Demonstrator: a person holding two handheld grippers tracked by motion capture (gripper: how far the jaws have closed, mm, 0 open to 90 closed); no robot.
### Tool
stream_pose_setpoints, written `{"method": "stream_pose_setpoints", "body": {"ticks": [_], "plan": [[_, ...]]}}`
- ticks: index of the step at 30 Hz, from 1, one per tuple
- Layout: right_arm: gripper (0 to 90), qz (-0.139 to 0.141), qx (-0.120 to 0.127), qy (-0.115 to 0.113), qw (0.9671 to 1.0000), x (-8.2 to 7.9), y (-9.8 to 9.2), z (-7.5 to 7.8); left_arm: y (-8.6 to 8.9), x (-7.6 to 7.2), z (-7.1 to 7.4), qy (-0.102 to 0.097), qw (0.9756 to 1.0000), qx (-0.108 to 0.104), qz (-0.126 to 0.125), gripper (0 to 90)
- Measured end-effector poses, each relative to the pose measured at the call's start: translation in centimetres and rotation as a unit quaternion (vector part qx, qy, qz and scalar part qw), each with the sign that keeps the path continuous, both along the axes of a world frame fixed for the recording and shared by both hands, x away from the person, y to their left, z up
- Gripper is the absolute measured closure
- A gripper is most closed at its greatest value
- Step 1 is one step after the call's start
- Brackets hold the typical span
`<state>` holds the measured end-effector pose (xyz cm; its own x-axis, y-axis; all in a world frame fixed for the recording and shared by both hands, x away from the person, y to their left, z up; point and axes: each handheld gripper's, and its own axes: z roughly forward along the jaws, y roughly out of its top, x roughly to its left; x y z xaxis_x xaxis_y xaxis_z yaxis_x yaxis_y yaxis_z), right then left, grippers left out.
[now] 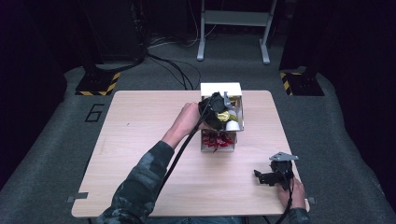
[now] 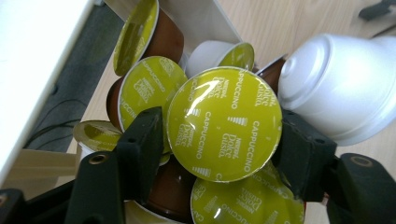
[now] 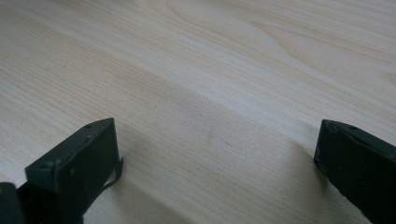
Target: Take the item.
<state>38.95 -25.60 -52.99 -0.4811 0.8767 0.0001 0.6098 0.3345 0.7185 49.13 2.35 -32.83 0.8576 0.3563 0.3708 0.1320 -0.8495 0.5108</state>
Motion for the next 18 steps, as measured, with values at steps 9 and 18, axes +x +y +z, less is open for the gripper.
{"method": "stream_pose_setpoints", "body": {"ticks": [9, 18], "plan": [[0.0, -0.002, 0.001, 0.001, 1.0000, -0.02, 0.03, 0.00, 0.13, -0.19, 0.00, -0.015, 0.9999, -0.004, -0.001, 47.8], [0.0, -0.003, 0.001, -0.001, 1.0000, 0.01, 0.05, -0.02, 0.70, -0.47, -0.03, -0.013, 0.9992, -0.037, -0.012, 60.2]]}}
